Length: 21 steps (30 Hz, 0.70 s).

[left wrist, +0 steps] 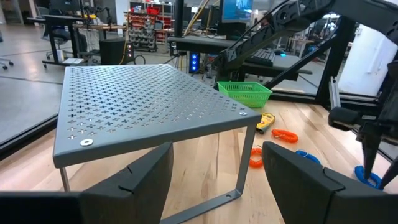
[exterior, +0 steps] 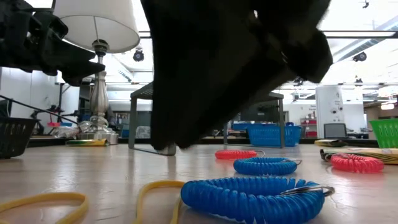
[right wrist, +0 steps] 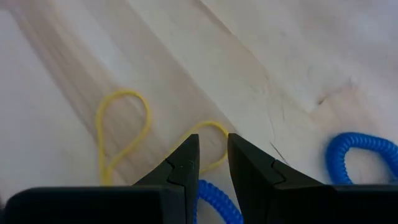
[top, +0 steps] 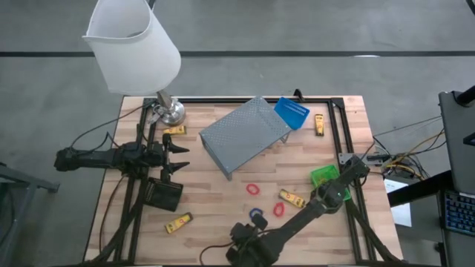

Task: Pick & Place Office Desk Supplies
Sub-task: Put the yellow rubber band into the green basket

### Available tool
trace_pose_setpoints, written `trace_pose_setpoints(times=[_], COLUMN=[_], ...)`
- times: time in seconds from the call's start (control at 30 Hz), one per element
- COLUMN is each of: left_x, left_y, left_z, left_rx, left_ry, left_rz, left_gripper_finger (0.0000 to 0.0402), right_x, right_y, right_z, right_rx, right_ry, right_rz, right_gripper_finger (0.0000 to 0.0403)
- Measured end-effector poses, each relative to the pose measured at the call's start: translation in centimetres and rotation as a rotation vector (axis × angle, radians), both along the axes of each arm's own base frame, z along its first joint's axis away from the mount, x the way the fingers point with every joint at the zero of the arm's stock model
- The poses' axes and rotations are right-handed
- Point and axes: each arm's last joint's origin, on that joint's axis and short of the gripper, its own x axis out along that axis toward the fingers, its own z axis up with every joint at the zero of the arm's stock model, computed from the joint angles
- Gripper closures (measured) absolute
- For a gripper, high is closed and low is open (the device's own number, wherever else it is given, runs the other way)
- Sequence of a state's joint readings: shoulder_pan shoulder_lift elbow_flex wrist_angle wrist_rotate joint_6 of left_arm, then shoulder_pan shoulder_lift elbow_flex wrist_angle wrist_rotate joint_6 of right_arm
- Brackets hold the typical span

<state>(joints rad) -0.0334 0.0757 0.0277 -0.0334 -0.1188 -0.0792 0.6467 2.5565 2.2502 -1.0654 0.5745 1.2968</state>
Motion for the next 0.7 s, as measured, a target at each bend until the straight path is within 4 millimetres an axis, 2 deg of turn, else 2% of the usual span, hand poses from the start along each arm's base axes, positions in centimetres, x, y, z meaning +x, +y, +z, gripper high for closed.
trace_pose_setpoints(times=[0.27,0.7], left_x=[0.0,0.0], left_y=[0.0,0.0], left_z=[0.0,0.0], left_rx=[0.000,0.000], left_ry=[0.000,0.000], left_rz=[0.000,0.000], left_gripper_finger=[0.0148,0.0148], right_x=[-0.1,-0.4], right_y=[0.0,-0.2], right_z=[-1.5,-2.1], right_rx=[0.023,0.028], right_ry=[0.012,0.040], right_rz=[0.002,0.005], right_gripper_finger=[0.0321,0.0333])
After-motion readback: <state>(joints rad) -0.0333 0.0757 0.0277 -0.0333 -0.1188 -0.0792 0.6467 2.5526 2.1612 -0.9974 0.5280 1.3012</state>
